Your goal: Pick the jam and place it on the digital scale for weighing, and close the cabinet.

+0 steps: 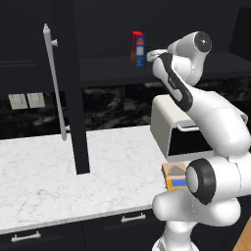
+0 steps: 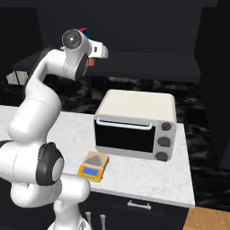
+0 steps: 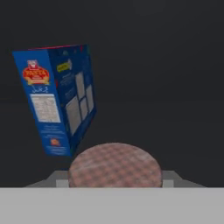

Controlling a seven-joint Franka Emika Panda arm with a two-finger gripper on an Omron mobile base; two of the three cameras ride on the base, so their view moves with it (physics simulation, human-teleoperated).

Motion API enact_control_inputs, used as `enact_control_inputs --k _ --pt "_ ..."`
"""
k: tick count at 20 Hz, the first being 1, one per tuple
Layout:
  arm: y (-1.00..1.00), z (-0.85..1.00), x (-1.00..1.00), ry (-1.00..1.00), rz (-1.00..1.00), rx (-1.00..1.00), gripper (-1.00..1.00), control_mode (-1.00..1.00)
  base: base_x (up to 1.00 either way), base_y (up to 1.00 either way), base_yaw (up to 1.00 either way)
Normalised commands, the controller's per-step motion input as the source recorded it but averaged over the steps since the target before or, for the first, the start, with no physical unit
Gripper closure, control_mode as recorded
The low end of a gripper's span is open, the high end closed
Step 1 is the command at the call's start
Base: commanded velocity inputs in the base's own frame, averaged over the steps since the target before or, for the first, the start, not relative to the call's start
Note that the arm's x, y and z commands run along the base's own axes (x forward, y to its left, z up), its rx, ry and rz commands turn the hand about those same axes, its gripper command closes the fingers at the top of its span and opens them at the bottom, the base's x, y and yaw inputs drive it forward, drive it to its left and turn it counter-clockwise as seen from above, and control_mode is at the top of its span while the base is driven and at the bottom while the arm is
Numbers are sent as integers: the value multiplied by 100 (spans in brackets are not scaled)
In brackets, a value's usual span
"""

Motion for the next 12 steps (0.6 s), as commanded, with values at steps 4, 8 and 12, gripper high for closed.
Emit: enact_control_inputs --k 4,8,12 --pt "0 0 -100 -21 0 0 100 -100 0 0 0" --pt "0 0 -100 -26 0 0 100 -100 0 0 0" --pt "0 0 -100 -28 0 0 100 -100 0 0 0"
